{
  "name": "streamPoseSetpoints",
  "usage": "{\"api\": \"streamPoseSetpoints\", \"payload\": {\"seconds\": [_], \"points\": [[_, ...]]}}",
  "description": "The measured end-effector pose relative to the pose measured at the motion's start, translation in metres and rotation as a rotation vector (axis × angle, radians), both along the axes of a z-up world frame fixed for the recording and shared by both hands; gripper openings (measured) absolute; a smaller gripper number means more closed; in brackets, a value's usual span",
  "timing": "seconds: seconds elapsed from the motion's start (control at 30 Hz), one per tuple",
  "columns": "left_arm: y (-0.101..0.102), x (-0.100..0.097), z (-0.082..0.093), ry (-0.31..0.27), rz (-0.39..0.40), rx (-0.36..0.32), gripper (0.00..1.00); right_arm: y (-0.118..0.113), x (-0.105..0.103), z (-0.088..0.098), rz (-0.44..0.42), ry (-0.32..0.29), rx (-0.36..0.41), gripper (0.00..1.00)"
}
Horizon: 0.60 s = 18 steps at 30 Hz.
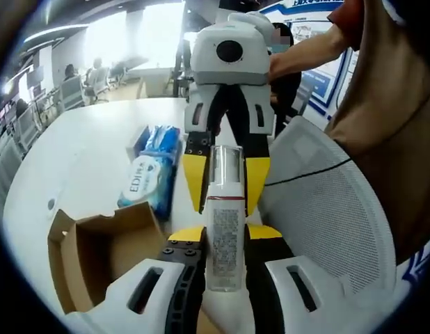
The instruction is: Operate the shoe box by opening the lid, removing the specified soft item, and placing it in the target area until the item is outside and the box remains undamaged.
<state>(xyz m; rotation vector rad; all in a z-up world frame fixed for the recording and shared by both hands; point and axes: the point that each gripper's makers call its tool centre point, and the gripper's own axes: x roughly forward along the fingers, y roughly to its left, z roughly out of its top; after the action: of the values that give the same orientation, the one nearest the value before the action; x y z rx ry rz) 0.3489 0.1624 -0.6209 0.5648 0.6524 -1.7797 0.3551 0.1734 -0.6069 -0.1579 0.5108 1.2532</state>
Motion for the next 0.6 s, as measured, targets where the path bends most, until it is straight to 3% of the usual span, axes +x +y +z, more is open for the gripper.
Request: {"api": "streamPoseSetpoints", "payload": {"seconds": [0.27, 0.6], "points": [[-0.004, 0.004, -0.001, -0.021, 0.017, -0.021, 0.20, -0.005, 0.002, -0.003, -0.011, 0.014, -0.037, 0.18], [-0.014, 0.001, -0.009, 0.010, 0.055, -0.034, 0.21, -0.015, 0.000, -0.010, -0.018, 0.079, -0.072, 0.18]]}}
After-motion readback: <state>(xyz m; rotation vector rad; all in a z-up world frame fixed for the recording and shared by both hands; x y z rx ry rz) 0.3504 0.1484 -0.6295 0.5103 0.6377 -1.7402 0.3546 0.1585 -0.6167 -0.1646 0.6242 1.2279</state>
